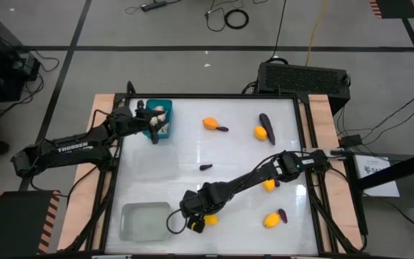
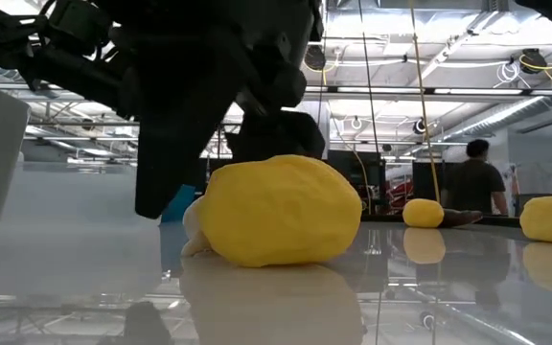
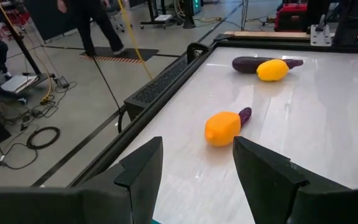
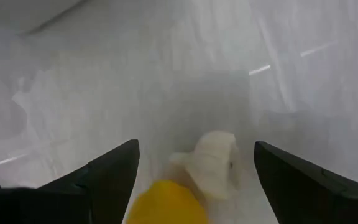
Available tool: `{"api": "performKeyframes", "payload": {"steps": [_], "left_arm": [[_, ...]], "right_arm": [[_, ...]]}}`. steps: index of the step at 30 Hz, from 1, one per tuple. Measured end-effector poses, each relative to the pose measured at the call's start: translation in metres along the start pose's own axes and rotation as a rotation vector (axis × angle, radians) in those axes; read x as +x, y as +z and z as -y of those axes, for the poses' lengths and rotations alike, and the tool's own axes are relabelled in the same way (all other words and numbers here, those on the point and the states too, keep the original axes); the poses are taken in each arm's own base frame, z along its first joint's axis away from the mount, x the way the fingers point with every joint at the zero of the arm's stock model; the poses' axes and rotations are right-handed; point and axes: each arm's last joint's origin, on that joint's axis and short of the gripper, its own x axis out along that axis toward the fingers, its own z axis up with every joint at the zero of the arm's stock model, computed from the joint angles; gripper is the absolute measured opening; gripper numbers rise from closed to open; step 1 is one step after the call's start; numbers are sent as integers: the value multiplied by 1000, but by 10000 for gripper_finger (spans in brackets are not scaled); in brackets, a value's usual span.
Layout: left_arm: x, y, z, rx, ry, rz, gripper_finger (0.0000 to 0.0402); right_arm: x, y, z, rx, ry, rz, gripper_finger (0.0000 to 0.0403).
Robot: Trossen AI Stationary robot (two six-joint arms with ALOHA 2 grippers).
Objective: Sort produce into baskets
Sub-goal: Put the garlic into the blue bin
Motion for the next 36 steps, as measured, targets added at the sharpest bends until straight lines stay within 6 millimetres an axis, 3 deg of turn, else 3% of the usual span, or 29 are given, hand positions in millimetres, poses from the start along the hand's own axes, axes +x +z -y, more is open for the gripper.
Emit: {"api": "performKeyframes", "payload": {"steps": [15,23,36], "left_arm": [[0,1,1,2,-1,5,203],[0,1,1,3,-1,5,203],[0,1,1,7,1,5,203]], "right_arm": [[7,-2,4,5,-26,-26,293],[7,2,8,19,-18,-38,205],[5,29,29,29,156,-96,45]]}}
